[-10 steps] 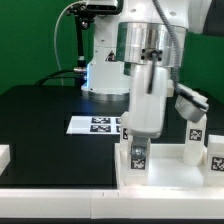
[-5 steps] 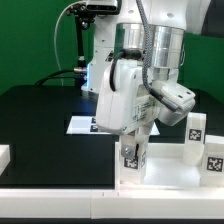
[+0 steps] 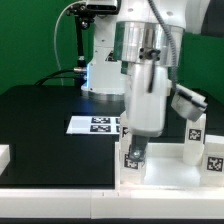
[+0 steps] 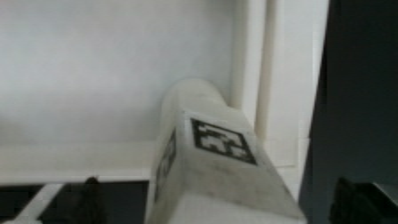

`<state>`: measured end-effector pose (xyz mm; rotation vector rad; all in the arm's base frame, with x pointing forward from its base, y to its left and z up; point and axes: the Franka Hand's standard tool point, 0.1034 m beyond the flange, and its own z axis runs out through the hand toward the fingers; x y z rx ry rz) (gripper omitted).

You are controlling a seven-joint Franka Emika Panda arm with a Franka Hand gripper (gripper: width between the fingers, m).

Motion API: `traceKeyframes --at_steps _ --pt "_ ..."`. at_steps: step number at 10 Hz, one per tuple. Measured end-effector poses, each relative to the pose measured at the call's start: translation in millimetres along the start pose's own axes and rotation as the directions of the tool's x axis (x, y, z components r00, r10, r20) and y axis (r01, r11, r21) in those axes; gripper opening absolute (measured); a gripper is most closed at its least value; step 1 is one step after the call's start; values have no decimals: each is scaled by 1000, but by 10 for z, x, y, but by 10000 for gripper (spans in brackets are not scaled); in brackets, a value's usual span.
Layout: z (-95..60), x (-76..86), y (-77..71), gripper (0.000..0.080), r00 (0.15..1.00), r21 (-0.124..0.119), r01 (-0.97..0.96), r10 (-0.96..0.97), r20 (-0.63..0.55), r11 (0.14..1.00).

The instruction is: Assemble square table

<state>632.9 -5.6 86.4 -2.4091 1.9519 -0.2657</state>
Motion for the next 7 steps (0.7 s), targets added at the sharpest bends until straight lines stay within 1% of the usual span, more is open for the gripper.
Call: traceKeyframes --at_steps 1,2,4,5,6,7 --pt "1 -30 26 646 995 6 101 -101 -9 995" --pt "40 -123 81 649 987 -10 160 -160 -15 987" --pt "36 -74 80 649 955 -12 295 -295 -17 956" --pt "42 -90 78 649 917 -18 397 -398 -17 917" --pt "50 -118 43 649 846 -27 533 -533 -19 846" --pt "54 -90 22 649 746 -28 665 -665 -21 747"
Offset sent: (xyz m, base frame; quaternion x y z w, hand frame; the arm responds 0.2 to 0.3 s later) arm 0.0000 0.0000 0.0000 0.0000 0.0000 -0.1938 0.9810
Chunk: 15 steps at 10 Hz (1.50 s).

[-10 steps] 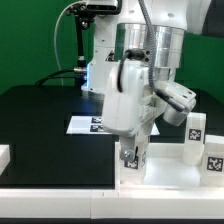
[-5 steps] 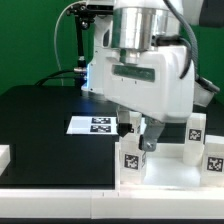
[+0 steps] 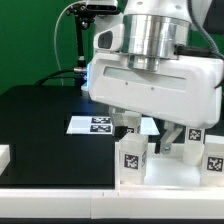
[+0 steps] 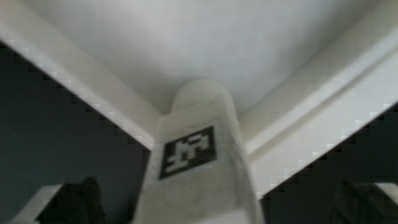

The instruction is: Assemble square table

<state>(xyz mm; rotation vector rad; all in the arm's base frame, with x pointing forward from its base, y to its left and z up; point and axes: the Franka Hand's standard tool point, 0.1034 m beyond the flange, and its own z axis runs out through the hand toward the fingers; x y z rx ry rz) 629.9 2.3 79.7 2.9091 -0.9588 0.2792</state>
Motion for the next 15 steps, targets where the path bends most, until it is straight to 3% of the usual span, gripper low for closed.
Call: traceKeyframes --at_steps 2,3,4,5,6,8,10,11,14,15 --pt "14 21 26 649 996 0 93 -93 -5 996" --pt "15 22 28 558 996 0 88 -88 -5 996" --pt "16 23 30 558 998 1 69 -69 -5 998" --pt "16 24 31 371 999 1 45 -45 -5 999" --pt "19 26 52 313 1000 -3 23 -23 -3 1000" --pt "20 18 67 314 998 -11 -66 66 2 998" --pt "3 10 136 314 986 -66 -166 166 -10 984" --pt "2 8 161 314 983 -75 -186 186 -5 980" --pt "5 8 191 317 985 -80 -170 170 -3 982" --pt "-18 26 196 317 989 -68 -150 151 3 986"
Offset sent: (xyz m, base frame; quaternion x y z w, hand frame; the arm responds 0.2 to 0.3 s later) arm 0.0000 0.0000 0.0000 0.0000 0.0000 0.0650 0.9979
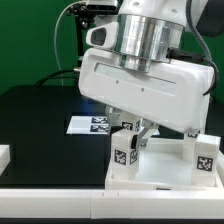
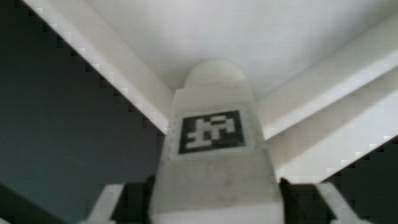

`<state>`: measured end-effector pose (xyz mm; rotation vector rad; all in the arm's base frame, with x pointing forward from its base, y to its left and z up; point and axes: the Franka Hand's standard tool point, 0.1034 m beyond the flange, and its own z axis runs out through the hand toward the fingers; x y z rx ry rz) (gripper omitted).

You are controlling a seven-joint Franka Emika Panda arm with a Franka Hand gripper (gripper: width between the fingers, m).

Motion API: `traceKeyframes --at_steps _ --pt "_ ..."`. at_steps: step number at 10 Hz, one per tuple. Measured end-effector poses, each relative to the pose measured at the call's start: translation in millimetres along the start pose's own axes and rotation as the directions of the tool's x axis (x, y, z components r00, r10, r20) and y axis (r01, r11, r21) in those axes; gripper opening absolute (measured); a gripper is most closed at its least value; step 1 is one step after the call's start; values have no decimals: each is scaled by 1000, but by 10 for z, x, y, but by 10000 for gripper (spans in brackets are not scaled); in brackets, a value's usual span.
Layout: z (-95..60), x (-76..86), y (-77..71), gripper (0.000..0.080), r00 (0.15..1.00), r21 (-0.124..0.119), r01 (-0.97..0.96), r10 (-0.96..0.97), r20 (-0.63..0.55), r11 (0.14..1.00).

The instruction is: Assemble square table

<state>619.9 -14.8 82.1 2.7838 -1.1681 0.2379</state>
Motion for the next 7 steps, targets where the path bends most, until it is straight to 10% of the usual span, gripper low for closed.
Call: traceKeyframes --at_steps 2,7 --pt "-226 117 16 561 999 63 -31 30 18 998" --pt "-482 219 47 648 998 100 -53 49 43 994"
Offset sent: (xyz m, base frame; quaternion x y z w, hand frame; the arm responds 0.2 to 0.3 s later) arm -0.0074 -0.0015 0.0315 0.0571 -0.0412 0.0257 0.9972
